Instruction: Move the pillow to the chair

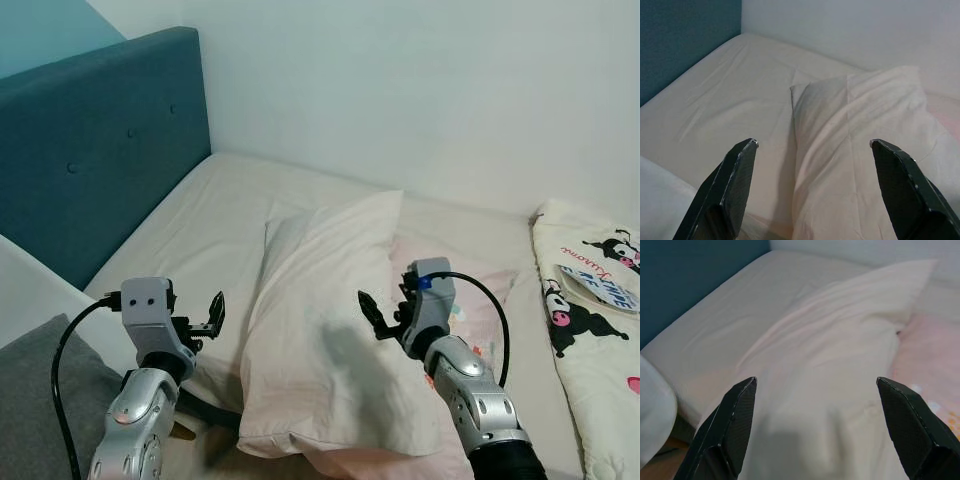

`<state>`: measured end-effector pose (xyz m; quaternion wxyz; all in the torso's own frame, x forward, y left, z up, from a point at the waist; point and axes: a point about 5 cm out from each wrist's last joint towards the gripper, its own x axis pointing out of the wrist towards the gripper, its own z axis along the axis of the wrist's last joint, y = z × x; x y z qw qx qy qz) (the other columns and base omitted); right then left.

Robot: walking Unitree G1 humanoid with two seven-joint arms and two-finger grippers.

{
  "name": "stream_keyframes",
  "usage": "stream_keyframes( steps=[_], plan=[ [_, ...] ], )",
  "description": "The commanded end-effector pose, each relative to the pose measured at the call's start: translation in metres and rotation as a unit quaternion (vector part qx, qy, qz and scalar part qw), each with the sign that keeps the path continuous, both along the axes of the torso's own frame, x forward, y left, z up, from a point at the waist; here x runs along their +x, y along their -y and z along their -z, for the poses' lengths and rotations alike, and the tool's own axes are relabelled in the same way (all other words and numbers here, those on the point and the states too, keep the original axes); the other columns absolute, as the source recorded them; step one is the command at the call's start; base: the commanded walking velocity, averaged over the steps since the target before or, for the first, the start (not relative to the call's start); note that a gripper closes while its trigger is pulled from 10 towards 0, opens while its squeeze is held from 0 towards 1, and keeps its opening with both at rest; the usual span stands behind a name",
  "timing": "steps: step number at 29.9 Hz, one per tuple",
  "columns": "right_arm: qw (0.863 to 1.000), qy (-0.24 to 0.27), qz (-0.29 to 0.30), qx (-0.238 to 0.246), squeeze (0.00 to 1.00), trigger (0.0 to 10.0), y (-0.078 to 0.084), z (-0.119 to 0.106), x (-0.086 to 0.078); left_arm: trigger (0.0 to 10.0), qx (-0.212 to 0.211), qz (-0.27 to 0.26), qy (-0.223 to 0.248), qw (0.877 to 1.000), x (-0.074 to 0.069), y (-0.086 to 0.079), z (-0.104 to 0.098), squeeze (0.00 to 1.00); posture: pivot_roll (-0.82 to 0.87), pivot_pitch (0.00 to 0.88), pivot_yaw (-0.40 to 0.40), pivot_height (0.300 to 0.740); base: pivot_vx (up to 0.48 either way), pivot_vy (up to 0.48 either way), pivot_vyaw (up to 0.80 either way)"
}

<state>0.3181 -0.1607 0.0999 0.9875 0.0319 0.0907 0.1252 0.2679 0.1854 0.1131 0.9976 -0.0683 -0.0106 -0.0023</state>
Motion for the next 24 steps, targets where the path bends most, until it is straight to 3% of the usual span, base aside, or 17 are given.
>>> stream_keyframes(
  steps=[1,6,11,15,24],
  plan=[
    [1.000,-0.014,0.011,0.008,0.00,10.0,0.003,0.003,0.001,10.0,-0.007,0.005,-0.003,1.000,-0.002,0.003,0.003,0.00,-0.01,0.000,-0.102,0.690,0.000,0.000,0.00],
    [0.999,-0.019,0.021,0.020,0.00,10.0,0.005,0.003,0.002,10.0,-0.007,0.006,-0.003,1.000,-0.002,0.003,0.003,0.00,-0.01,0.000,-0.100,0.675,0.000,0.000,0.00],
    [0.995,-0.041,0.061,0.071,0.00,10.0,0.014,0.004,0.007,10.0,0.006,0.008,0.002,1.000,-0.002,0.002,0.002,0.00,-0.01,0.000,-0.099,0.645,0.000,0.000,0.00],
    [0.994,-0.041,0.064,0.076,0.00,10.0,0.015,0.003,0.008,10.0,0.014,0.006,0.006,1.000,-0.003,0.002,0.000,0.00,-0.01,0.000,-0.098,0.635,0.000,0.000,0.00],
    [0.995,-0.037,0.072,0.067,0.00,10.0,0.027,0.000,0.019,10.0,0.024,-0.049,0.019,0.998,0.000,-0.021,-0.011,0.00,-0.02,0.000,-0.087,0.590,0.000,0.000,0.00]
  ],
)
